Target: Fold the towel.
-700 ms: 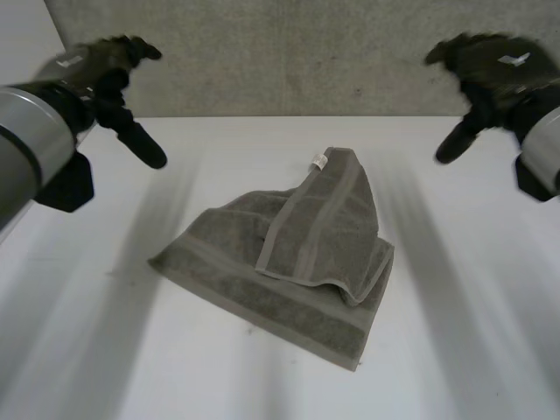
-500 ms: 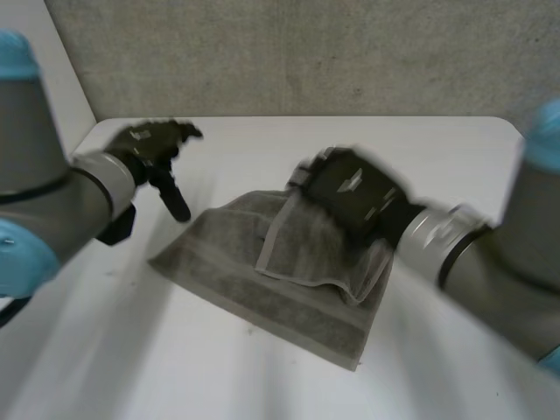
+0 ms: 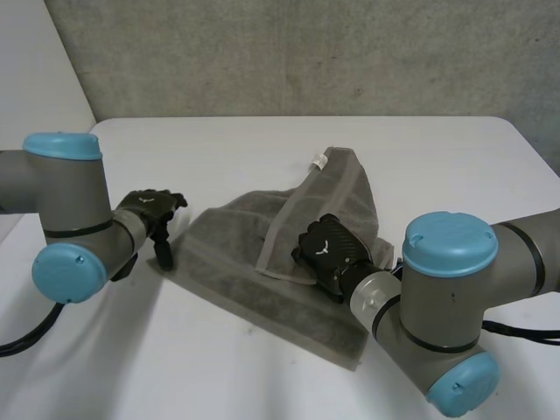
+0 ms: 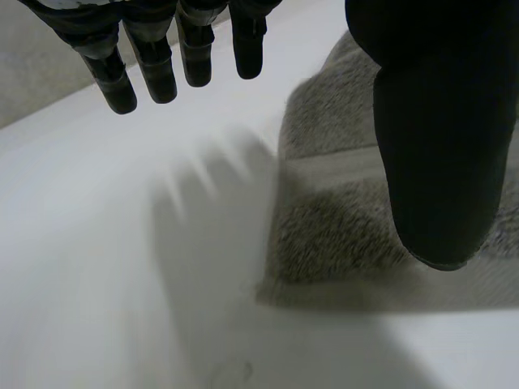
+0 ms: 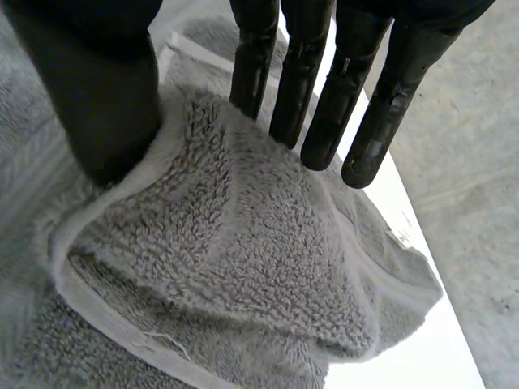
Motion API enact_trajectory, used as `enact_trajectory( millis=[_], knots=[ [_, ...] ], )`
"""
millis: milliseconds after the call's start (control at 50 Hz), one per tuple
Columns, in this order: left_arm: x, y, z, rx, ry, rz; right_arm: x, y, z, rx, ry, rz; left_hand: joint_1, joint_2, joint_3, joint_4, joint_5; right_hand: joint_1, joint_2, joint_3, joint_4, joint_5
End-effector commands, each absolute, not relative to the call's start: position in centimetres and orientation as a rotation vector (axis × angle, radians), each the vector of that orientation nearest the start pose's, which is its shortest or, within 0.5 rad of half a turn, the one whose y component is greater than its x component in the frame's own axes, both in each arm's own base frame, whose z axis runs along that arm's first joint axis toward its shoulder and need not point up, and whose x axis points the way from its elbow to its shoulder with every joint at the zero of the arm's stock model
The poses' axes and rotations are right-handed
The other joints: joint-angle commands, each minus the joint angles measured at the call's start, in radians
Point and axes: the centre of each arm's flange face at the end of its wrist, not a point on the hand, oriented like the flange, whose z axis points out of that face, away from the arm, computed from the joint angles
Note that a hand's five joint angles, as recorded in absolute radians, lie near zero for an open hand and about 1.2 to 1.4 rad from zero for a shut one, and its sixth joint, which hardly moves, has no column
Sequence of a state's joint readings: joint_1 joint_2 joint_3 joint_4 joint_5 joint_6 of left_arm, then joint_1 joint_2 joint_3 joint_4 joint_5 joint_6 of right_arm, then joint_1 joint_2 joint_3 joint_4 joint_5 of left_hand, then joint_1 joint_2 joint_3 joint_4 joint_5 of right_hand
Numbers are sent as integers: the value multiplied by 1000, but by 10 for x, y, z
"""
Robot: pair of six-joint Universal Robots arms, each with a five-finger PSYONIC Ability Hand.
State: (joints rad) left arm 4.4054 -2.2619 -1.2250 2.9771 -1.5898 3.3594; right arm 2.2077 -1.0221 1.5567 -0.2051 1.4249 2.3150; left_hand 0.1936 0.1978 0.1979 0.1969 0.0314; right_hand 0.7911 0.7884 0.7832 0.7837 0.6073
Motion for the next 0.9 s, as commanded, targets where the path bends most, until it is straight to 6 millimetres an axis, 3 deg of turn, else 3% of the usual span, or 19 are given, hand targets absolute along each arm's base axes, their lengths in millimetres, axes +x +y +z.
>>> enact_trajectory(
  millis=[20, 40, 80, 140, 240, 380, 640, 760, 900],
  knots=[
    [-232, -339, 143, 512, 2691, -1571, 335, -216, 138, -1786, 1833, -1834, 38, 33, 33, 34, 25, 355, 358, 363, 363, 365],
    [-232, -339, 143, 511, 2691, -1571, 335, -216, 138, -1786, 1833, -1834, 38, 33, 33, 34, 25, 357, 359, 365, 364, 366],
    [-230, -340, 144, 419, 2713, -1585, 334, -220, 140, -1741, 1868, -1843, 38, 33, 33, 34, 25, 604, 607, 612, 611, 613],
    [-231, -340, 145, 400, 2721, -1590, 331, -226, 144, -1697, 1899, -1862, 38, 33, 33, 34, 25, 605, 608, 613, 613, 614],
    [-230, -339, 142, 388, 2736, -1575, 315, -248, 163, -1452, 2031, -1927, 40, 36, 36, 37, 28, 605, 608, 613, 613, 614],
    [-230, -339, 135, 392, 2751, -1542, 301, -265, 170, -1294, 2095, -1937, 64, 60, 59, 60, 51, 605, 608, 613, 613, 614],
    [-231, -338, 126, 404, 2773, -1504, 297, -271, 166, -1281, 2122, -1929, 311, 306, 306, 307, 298, 605, 608, 613, 613, 614],
    [-232, -337, 123, 416, 2790, -1498, 297, -271, 164, -1289, 2125, -1925, 536, 532, 532, 533, 524, 605, 608, 613, 613, 614],
    [-233, -336, 122, 432, 2801, -1500, 297, -271, 164, -1293, 2124, -1926, 522, 518, 518, 519, 510, 605, 608, 613, 613, 614]
  ],
)
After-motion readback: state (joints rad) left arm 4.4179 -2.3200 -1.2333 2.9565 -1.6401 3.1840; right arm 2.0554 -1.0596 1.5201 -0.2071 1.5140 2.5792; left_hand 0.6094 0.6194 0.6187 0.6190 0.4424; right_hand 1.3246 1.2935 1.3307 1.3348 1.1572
